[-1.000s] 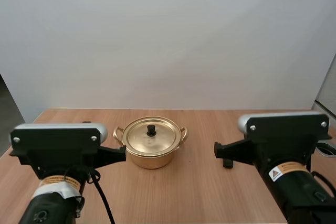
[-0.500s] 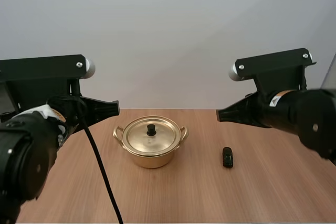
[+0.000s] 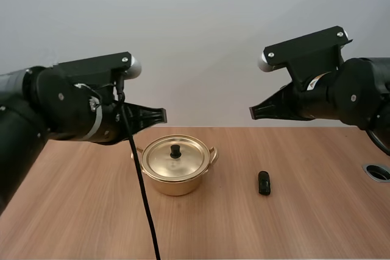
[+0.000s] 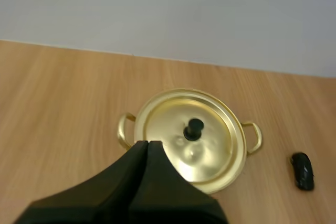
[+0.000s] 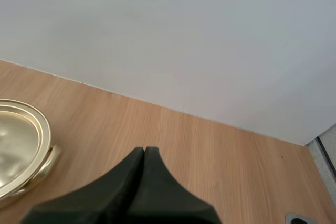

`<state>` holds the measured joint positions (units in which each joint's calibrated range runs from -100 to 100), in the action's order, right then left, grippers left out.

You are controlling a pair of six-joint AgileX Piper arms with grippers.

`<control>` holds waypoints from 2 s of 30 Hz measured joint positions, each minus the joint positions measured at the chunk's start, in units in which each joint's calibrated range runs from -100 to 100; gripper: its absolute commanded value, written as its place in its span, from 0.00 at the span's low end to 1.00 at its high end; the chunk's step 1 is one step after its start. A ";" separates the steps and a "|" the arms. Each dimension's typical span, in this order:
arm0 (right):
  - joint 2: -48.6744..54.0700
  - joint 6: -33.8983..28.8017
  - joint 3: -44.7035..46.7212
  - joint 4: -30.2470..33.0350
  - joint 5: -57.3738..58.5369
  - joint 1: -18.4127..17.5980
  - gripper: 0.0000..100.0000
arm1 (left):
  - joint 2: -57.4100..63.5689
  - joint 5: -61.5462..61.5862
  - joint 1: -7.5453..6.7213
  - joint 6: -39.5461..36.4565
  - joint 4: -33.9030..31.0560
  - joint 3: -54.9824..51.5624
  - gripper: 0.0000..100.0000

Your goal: Open the pot, put the car inside, and close it

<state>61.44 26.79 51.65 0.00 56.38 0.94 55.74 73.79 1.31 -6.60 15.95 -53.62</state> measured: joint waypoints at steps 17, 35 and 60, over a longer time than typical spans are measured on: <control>-4.95 1.13 0.86 2.09 2.46 0.00 1.00 | -26.81 -2.11 -4.60 25.44 13.38 6.43 0.84; -4.88 1.13 0.86 2.09 3.14 0.00 1.00 | -40.14 -16.93 -7.46 35.23 7.22 9.81 0.84; -4.88 1.13 0.86 1.66 6.09 0.00 1.00 | -50.71 -12.95 -7.46 35.11 5.62 13.76 0.53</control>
<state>56.56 27.92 52.51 1.66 62.47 0.94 5.03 60.85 -6.15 28.50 21.57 -39.86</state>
